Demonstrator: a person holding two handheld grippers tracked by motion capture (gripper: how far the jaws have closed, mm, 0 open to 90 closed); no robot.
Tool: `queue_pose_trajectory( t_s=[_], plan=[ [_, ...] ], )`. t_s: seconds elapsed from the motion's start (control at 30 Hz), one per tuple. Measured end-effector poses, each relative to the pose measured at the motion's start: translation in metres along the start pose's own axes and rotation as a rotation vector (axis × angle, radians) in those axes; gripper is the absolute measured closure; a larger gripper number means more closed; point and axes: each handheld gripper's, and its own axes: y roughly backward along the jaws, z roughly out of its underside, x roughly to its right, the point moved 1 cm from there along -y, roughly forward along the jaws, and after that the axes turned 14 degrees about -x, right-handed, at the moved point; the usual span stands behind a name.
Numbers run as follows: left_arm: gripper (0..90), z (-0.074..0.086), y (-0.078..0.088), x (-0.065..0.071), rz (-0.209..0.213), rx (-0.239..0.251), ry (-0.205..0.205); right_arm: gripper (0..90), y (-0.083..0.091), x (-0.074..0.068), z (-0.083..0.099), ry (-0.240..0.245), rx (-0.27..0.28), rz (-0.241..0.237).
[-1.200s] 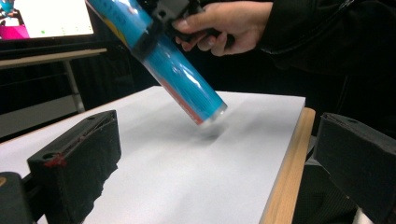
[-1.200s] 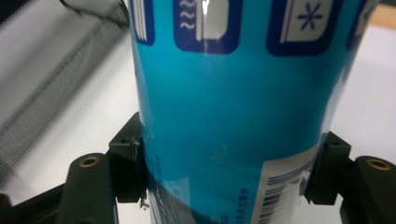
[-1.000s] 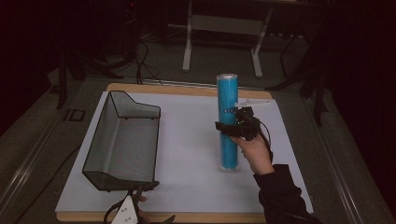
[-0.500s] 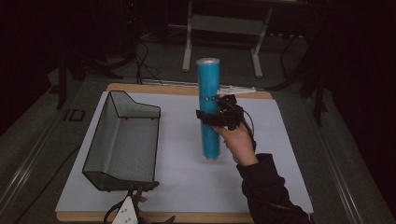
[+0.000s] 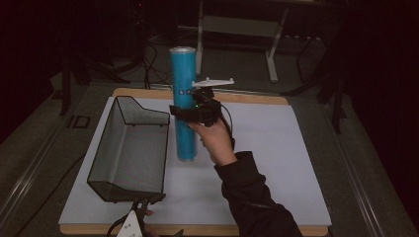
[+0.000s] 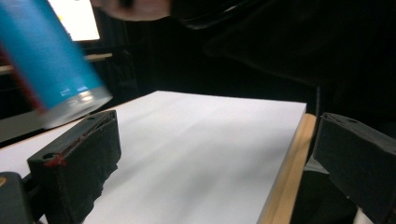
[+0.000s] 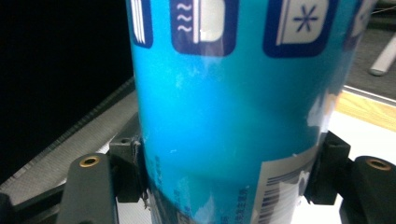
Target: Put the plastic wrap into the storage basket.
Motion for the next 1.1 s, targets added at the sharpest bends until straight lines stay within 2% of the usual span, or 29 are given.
queue_pose_trajectory(
  t_s=[0.2, 0.23, 0.3, 0.4, 0.5, 0.57, 0.7, 0.83, 0.87, 0.93, 1.0, 1.03, 1.1],
  plan=[
    [1.1, 0.001, 0.002, -0.002, -0.011, -0.015, -0.008, 31.6, -0.022, -0.019, -0.015, -0.040, 0.016, -0.062],
    [1.1, 0.001, 0.003, -0.002, -0.026, -0.014, -0.012, 31.6, -0.026, -0.022, -0.017, -0.048, 0.014, -0.069],
    [1.1, 0.001, 0.004, -0.001, -0.037, -0.013, -0.012, 31.6, -0.030, -0.024, -0.019, -0.054, 0.016, -0.077],
    [1.1, 0.000, 0.007, -0.002, -0.059, 0.000, -0.014, 31.6, -0.043, -0.029, -0.021, -0.089, 0.014, -0.113],
    [1.1, 0.000, 0.009, -0.003, -0.057, 0.009, -0.009, 31.6, -0.057, -0.032, -0.021, -0.126, 0.003, -0.136],
    [1.1, 0.001, 0.009, -0.003, -0.072, -0.001, -0.017, 31.6, -0.067, -0.032, -0.019, -0.149, -0.016, -0.145],
    [1.0, 0.001, 0.009, -0.003, -0.074, -0.015, -0.012, 31.6, -0.087, -0.031, -0.007, -0.202, -0.057, -0.162],
    [1.1, 0.002, 0.011, -0.005, -0.085, 0.008, -0.010, 31.6, -0.105, -0.029, 0.008, -0.226, -0.103, -0.162],
    [1.1, 0.001, 0.011, -0.005, -0.087, 0.009, -0.011, 31.6, -0.114, -0.030, 0.015, -0.245, -0.135, -0.169],
    [1.1, 0.002, 0.011, -0.005, -0.085, 0.008, -0.010, 31.6, -0.120, -0.032, 0.022, -0.263, -0.167, -0.187],
    [1.1, 0.002, 0.010, -0.005, -0.084, 0.004, -0.011, 31.6, -0.125, -0.035, 0.028, -0.277, -0.192, -0.174],
    [1.1, 0.002, 0.010, -0.005, -0.084, 0.004, -0.011, 31.6, -0.125, -0.035, 0.028, -0.277, -0.192, -0.174],
    [1.1, 0.002, 0.011, -0.004, -0.083, 0.006, -0.015, 31.6, -0.128, -0.038, 0.035, -0.279, -0.227, -0.182]
  ],
)
